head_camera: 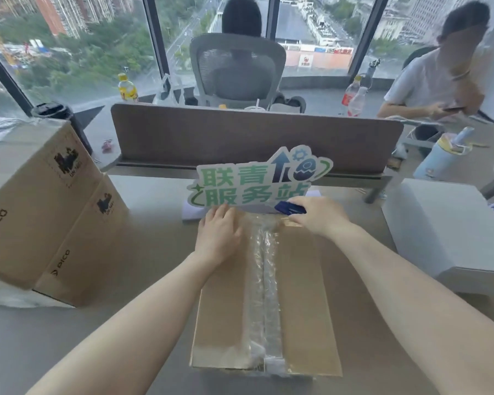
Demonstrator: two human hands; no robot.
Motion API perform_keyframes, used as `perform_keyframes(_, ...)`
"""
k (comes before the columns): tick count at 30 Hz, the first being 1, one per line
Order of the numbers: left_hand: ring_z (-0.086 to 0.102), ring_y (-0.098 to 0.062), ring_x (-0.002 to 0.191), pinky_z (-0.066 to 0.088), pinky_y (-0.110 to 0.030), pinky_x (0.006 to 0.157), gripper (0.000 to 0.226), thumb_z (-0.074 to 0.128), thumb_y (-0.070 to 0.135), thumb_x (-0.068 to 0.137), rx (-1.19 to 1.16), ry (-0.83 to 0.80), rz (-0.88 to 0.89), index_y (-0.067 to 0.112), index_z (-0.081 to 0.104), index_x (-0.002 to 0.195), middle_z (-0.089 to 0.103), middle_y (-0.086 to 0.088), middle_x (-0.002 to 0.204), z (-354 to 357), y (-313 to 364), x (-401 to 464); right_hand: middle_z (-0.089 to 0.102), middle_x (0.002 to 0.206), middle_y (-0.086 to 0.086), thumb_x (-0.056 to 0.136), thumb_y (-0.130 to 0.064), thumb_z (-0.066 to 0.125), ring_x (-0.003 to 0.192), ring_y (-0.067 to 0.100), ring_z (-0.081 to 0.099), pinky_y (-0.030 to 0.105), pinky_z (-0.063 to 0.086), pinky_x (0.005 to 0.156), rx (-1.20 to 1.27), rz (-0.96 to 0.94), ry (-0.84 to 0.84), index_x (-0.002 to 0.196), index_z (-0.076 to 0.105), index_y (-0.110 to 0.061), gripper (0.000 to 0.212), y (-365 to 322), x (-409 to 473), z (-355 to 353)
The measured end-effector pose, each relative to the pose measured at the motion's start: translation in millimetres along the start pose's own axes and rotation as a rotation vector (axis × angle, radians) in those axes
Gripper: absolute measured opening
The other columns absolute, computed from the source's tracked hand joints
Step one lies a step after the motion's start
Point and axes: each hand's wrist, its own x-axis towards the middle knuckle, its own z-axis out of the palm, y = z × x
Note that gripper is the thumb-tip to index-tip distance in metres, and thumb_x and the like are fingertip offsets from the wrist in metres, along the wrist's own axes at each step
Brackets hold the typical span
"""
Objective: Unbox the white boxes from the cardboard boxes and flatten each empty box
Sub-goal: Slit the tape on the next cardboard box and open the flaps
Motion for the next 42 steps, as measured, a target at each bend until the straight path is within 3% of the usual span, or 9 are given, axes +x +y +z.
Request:
perform_keyframes(3,0.026,-0.027,0.141,0.02,-0.043,0.114,0.045,0.038,0.03,0.1,-0.002,0.003,0.048,0.013,0.045,0.141,0.04,-0.005,0.151,2.4,-4.5,29.0,0.061,0.125,-0.008,0.098,-0.039,0.049,0.116,0.022,0.055,0.031,0.043,0.083,-0.184,-0.032,-0.062,0.134,0.054,-0.04,0.036,-7.2,26.3,-7.0)
perform_keyframes(6,0.04,-0.027,0.127,0.028,-0.041,0.106,0.035,0.037,0.027,0.098,-0.062,-0.034,0.042,0.014,0.061,0.121,0.056,-0.004,0.133,13.2,-10.2,47.7,0.054,0.141,-0.011,0.097,-0.043,0.049,0.126,0.02,0.051,0.034,0.048,0.093,-0.283,-0.059,-0.133,0.139,0.05,-0.042,0.042,-12.1,46.6,-11.4)
perform_keyframes(15,0.052,-0.017,0.104,0.044,-0.039,0.087,0.01,0.054,0.027,0.094,-0.281,0.099,0.012,0.026,0.064,0.096,0.064,0.01,0.101,30.6,-25.7,49.9,0.064,0.118,-0.016,0.088,-0.043,0.054,0.104,0.017,0.058,0.038,0.053,0.083,-0.373,-0.28,-0.317,0.126,0.059,-0.049,0.038,-25.4,82.3,-24.1)
perform_keyframes(22,0.054,-0.019,0.099,0.046,-0.04,0.083,0.003,0.059,0.026,0.092,-0.261,0.143,0.019,0.027,0.062,0.092,0.062,0.011,0.097,35.6,-25.4,52.0,0.068,0.107,-0.018,0.087,-0.04,0.055,0.097,0.016,0.06,0.037,0.054,0.079,-0.345,-0.346,-0.352,0.121,0.062,-0.048,0.035,-19.2,97.4,-25.2)
perform_keyframes(30,0.052,-0.016,0.104,0.045,-0.04,0.087,0.002,0.06,0.029,0.092,-0.253,0.136,-0.009,0.029,0.062,0.093,0.063,0.013,0.099,34.6,-22.4,51.1,0.062,0.12,-0.015,0.091,-0.041,0.055,0.1,0.014,0.053,0.035,0.05,0.08,-0.354,-0.38,-0.378,0.13,0.057,-0.047,0.039,6.4,96.2,-26.1)
perform_keyframes(34,0.052,-0.017,0.104,0.045,-0.04,0.087,0.002,0.06,0.029,0.092,-0.234,0.136,-0.016,0.029,0.061,0.093,0.064,0.012,0.097,34.6,-22.2,51.1,0.063,0.116,-0.016,0.091,-0.041,0.054,0.092,0.01,0.048,0.035,0.052,0.078,-0.386,-0.418,-0.357,0.128,0.059,-0.047,0.038,13.2,90.7,-28.9)
perform_keyframes(42,0.05,-0.014,0.103,0.043,-0.038,0.087,0.001,0.06,0.029,0.092,-0.235,0.13,-0.034,0.03,0.061,0.091,0.056,0.018,0.092,34.5,-21.0,51.5,0.065,0.119,-0.015,0.091,-0.041,0.053,0.106,0.016,0.059,0.038,0.052,0.084,-0.474,-0.448,-0.359,0.129,0.057,-0.049,0.039,24.0,84.0,-38.5)
